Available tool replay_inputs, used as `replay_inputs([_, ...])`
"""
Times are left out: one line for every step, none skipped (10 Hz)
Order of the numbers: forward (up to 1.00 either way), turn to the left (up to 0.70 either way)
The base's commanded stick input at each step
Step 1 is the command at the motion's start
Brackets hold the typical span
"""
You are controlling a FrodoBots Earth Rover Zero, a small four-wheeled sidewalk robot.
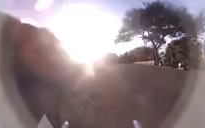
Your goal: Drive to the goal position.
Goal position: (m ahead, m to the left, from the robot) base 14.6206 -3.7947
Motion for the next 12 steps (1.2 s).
replay_inputs([0.5,0.0])
replay_inputs([0.5,0.0])
replay_inputs([0.5,0.0])
replay_inputs([0.5,0.0])
replay_inputs([0.5,0.0])
replay_inputs([0.5,0.0])
replay_inputs([0.5,0.0])
replay_inputs([0.5,0.0])
replay_inputs([0.5,0.0])
replay_inputs([0.5,0.0])
replay_inputs([0.5,0.0])
replay_inputs([0.5,0.0])
